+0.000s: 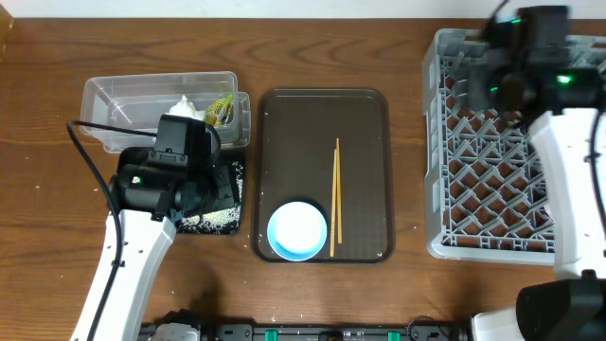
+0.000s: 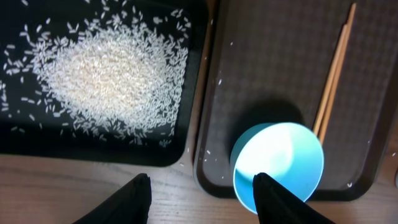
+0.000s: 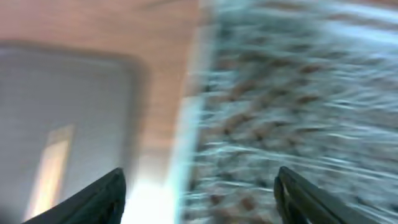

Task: Sort waste into correct bins and load items into the dishwasher rack
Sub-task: 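Reach the right gripper to the light-blue bowl and grasp its rim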

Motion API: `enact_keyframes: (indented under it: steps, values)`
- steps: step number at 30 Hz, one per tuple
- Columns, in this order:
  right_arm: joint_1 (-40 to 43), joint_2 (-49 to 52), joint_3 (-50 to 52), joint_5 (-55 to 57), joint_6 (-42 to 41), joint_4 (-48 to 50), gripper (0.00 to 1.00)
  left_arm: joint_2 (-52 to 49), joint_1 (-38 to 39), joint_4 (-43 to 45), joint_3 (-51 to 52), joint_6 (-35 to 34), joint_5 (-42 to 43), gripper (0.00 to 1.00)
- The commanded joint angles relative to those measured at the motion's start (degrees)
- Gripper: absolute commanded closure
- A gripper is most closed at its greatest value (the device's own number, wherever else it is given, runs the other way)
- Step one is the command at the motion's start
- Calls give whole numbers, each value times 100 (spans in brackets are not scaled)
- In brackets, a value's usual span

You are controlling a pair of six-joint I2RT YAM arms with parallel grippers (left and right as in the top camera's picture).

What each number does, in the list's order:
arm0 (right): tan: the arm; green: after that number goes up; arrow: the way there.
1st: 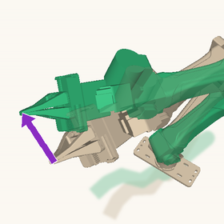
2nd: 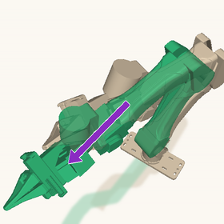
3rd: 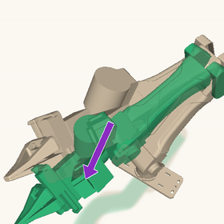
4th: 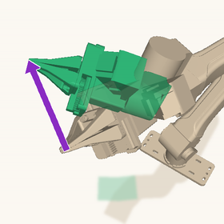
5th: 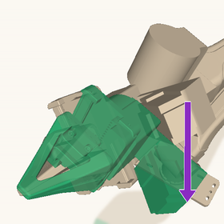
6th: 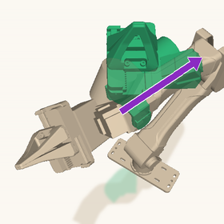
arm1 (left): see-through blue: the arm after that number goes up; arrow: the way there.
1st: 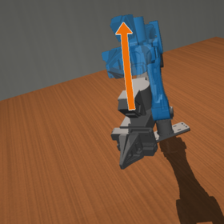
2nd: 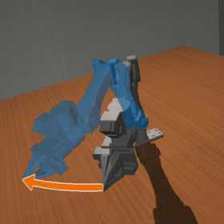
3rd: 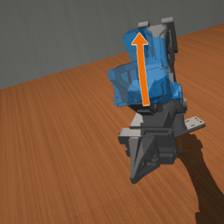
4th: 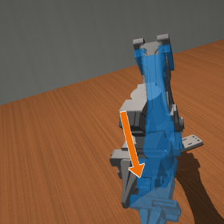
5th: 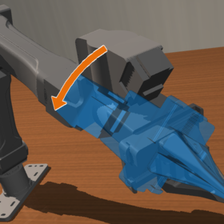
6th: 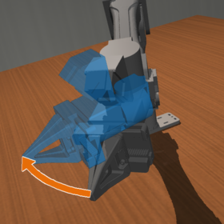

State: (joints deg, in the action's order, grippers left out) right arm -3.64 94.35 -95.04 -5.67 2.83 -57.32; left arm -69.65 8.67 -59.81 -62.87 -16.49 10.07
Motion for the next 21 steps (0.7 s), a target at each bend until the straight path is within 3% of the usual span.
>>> enact_keyframes:
  steps: [1, 9, 16, 21]
  values:
    - [-529, 129, 155, -1434, -452, -186, 27, 2, -24, -111, 20, -24, -238, 44]
    - [-1941, 234, 1104, -1429, -455, -188, 30, -2, -24, -157, 188, -26, -245, 44]
    - [-3058, 234, 2323, -1429, -984, 758, 33, -2, -24, -157, 234, -24, -245, 44]
    - [-3600, 234, 2944, -1362, -1283, 1353, 44, -2, -24, -155, 234, -26, -245, 44]
